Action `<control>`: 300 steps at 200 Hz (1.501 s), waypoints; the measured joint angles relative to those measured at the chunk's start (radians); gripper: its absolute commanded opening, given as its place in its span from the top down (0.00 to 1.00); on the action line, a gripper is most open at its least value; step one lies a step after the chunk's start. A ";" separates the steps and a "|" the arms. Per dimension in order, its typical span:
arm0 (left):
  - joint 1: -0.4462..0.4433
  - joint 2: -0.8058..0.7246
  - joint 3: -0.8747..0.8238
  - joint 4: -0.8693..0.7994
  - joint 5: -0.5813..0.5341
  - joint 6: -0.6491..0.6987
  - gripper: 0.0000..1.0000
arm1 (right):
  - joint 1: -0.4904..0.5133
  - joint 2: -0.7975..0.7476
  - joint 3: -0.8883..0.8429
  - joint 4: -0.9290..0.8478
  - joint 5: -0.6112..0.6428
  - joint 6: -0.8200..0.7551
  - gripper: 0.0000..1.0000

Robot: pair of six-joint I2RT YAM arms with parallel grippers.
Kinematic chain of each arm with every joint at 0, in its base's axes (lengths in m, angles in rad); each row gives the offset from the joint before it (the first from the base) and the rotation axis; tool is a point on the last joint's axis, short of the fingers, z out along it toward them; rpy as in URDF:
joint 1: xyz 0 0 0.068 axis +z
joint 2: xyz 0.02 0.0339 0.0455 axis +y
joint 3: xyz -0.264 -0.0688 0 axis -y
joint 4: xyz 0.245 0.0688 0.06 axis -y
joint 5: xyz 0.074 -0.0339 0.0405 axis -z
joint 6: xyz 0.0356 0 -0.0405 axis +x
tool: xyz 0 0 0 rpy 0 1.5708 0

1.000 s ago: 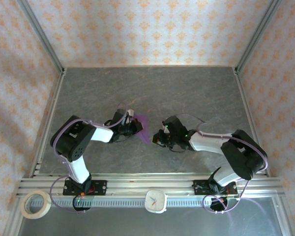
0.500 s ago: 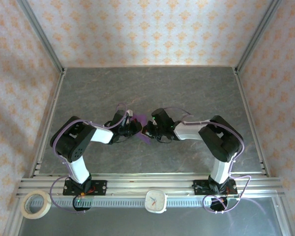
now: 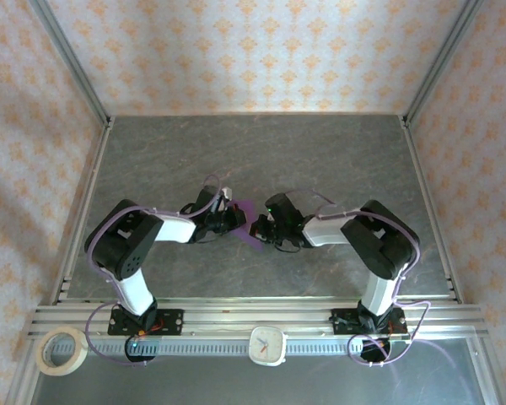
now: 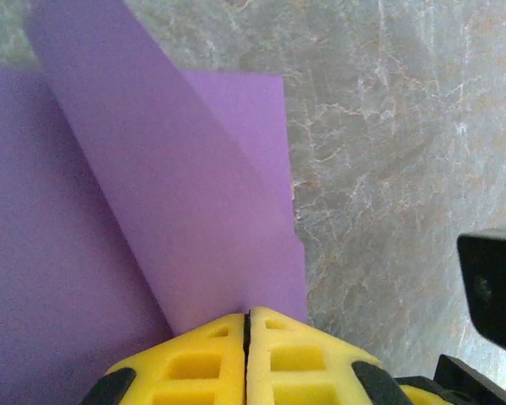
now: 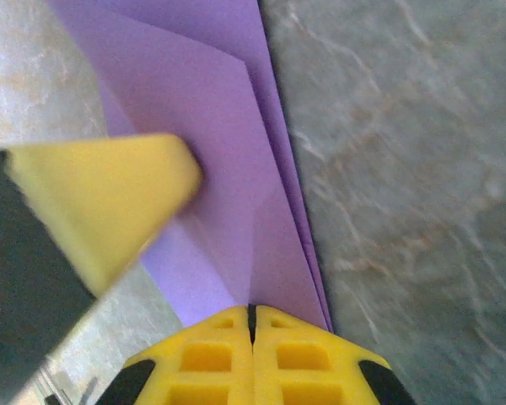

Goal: Fold a paper plane with a square sheet of paper (pick it up from the middle)

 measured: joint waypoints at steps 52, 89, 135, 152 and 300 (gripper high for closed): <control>-0.011 -0.084 -0.040 -0.009 0.070 0.028 0.98 | 0.000 -0.055 -0.071 0.008 -0.015 -0.006 1.00; -0.051 -0.076 -0.051 0.000 0.129 0.046 0.98 | 0.000 -0.055 -0.076 0.019 -0.016 -0.006 1.00; -0.052 0.029 0.014 -0.017 0.152 0.096 1.00 | -0.001 -0.053 -0.078 0.024 -0.019 -0.006 1.00; -0.034 0.061 0.029 -0.018 0.158 0.104 1.00 | -0.005 -0.050 -0.081 0.032 -0.026 -0.006 1.00; 0.172 0.130 0.168 -0.151 0.192 0.154 1.00 | -0.005 -0.033 -0.104 0.120 -0.037 -0.006 1.00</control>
